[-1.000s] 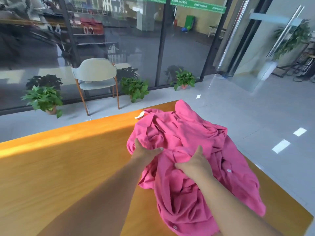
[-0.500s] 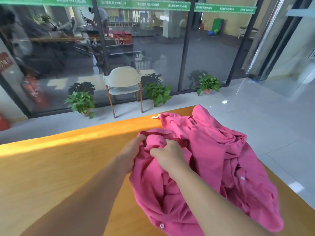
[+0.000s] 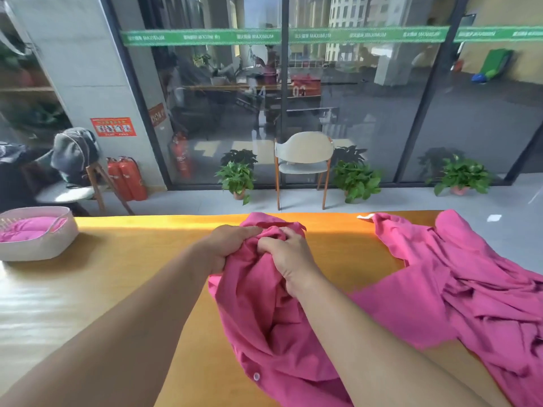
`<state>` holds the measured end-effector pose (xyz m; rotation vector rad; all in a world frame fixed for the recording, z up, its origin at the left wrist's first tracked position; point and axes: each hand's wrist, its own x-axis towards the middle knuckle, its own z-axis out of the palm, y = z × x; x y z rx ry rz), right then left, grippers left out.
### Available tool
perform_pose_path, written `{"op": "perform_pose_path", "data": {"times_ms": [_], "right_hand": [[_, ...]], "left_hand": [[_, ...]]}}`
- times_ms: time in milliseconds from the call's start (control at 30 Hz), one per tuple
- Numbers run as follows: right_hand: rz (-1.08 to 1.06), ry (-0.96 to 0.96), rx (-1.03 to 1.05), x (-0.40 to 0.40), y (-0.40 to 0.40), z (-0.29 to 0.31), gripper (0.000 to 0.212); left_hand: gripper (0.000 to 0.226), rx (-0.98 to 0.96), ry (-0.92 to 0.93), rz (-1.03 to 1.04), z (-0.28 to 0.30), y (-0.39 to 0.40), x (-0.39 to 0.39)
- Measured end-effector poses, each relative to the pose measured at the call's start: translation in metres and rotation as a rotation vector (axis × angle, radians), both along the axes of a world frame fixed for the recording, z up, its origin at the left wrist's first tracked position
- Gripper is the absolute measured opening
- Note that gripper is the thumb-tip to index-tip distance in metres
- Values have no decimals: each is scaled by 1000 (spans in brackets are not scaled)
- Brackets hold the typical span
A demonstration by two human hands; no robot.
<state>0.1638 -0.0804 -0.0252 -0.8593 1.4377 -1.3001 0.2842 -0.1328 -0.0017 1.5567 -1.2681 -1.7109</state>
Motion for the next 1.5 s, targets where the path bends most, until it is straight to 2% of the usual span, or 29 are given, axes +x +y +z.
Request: {"op": "perform_pose_path", "data": {"times_ms": [100,200,267,333,400,433,467,533,567,667,733,800,900,967,1033,1067,1133,1233,1300,1333,1400,1500], "right_hand": [[89,26,-48,38,-10,-3,32],[179,84,-58,62,-18,-14,78],[207,223,-38,85,-22,-24,111],[260,406,21,105,-22,-39,123],[346,469,162,137,-21,-52,115],[369,485,239,156,-22,-58,102],[373,504,296,173,-24,-63,85],[363,508,358,217,-30,-69,38],[371,492,373,239,-30,-69,28],[495,320,467,298,-28,-70,38],[684,300,581,314,-29,-65,34],[790,466,691,308,-31,-64,36],[748,755,821,281,-42,-71,33],[716,908,860,261,-57,-73,27],[590,986,760,244,-82,-86,24],[409,866,666,243,-91,-87,27],[179,654,461,256,-106,-87,42],[201,551,338,295,-123,-96,63],[139,473,296,311,-137,-113,86],[86,406,252,314,-144,-122,89],[58,377,201,314,-155,-137,66],[173,569,259,312,-163,-146,7]], "left_hand": [[16,-71,-35,104,3,-4,42],[19,-124,-29,205,5,-20,84],[16,-176,-18,278,7,-37,124],[15,-209,-11,347,11,-55,156],[15,-200,-15,350,17,-69,193],[15,-178,-1,317,20,-76,211],[16,-156,14,276,22,-81,226],[19,-145,18,226,23,-90,253],[23,-144,9,221,23,-94,265],[34,-157,25,218,19,-112,299],[39,-169,33,203,16,-125,318],[40,-184,38,227,11,-138,333],[20,-155,128,300,5,-150,350],[17,-121,163,360,-5,-155,357],[19,-92,162,393,-21,-157,364],[22,-72,151,406,-27,-157,366],[32,-50,111,426,-44,-161,370],[38,46,194,384,-52,-159,374],[37,119,292,303,-41,-151,375],[36,144,352,243,-39,-151,379],[39,155,436,137,-36,-150,387],[39,106,436,91,-27,-148,401]]}}
